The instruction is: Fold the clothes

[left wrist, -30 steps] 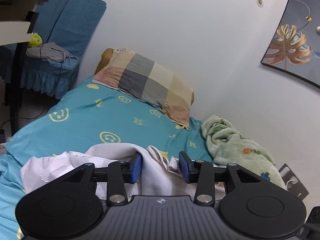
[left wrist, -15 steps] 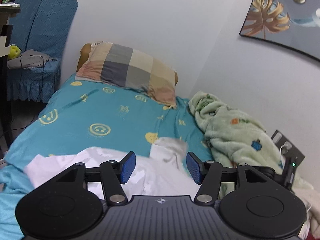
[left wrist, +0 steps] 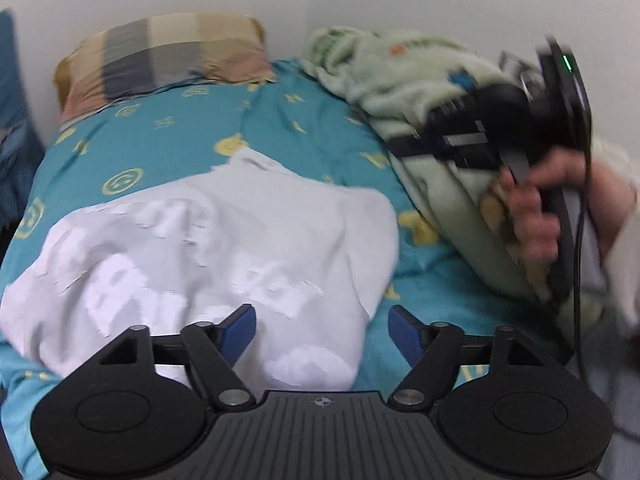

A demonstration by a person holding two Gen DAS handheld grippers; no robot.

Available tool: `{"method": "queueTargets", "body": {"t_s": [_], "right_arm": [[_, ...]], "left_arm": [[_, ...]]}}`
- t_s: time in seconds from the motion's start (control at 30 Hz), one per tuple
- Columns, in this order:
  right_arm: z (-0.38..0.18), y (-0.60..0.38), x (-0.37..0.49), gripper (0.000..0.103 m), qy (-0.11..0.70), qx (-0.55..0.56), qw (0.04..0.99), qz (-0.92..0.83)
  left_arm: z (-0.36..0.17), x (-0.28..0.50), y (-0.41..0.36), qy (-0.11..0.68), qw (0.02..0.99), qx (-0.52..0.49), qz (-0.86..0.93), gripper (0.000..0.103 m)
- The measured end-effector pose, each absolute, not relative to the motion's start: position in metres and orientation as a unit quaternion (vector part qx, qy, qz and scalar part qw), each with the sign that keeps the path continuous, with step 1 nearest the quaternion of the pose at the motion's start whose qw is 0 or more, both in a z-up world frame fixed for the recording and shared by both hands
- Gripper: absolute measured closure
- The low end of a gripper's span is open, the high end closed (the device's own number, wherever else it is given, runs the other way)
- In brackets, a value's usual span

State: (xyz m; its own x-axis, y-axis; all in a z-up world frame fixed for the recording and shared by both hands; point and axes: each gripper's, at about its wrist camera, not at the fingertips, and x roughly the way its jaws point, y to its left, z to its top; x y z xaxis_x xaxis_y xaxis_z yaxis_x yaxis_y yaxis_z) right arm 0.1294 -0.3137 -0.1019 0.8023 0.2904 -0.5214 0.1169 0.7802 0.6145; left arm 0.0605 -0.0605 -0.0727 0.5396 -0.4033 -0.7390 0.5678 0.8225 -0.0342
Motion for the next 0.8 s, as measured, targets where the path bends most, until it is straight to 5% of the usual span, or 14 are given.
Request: {"method": "queueTargets", "body": {"t_s": [0.07, 0.13, 0.2, 0.27, 0.33, 0.37, 0.4, 0.8], "right_arm": [[-0.105, -0.316, 0.130, 0.089, 0.317, 0.337, 0.886, 0.045], [-0.108, -0.317, 0.132, 0.077, 0.323, 0.345, 0.880, 0.049], [-0.109, -0.316, 0.131, 0.047, 0.324, 0.351, 0.877, 0.051], [-0.108, -0.315, 0.129, 0.035, 0.320, 0.353, 0.877, 0.054], [-0.107, -0.314, 0.128, 0.034, 0.319, 0.354, 0.877, 0.061], [-0.107, -0.313, 0.127, 0.034, 0.319, 0.354, 0.877, 0.065], [-0.107, -0.312, 0.127, 0.034, 0.321, 0.353, 0.876, 0.068], [-0.132, -0.281, 0.131, 0.035, 0.369, 0.407, 0.821, 0.153]], "left_arm": [[-0.083, 0.059, -0.067, 0.395, 0.868, 0.139, -0.266, 0.025], [-0.093, 0.058, -0.073, 0.399, 0.864, 0.173, -0.253, 0.025], [-0.102, 0.058, -0.075, 0.406, 0.860, 0.197, -0.239, 0.028], [-0.106, 0.062, -0.070, 0.415, 0.860, 0.197, -0.221, 0.035], [-0.108, 0.067, -0.062, 0.424, 0.863, 0.188, -0.201, 0.056], [-0.107, 0.070, -0.057, 0.427, 0.865, 0.179, -0.192, 0.078], [-0.100, 0.074, -0.048, 0.422, 0.875, 0.152, -0.184, 0.083], [-0.007, 0.083, 0.072, 0.274, 0.934, -0.178, -0.146, 0.090]]}}
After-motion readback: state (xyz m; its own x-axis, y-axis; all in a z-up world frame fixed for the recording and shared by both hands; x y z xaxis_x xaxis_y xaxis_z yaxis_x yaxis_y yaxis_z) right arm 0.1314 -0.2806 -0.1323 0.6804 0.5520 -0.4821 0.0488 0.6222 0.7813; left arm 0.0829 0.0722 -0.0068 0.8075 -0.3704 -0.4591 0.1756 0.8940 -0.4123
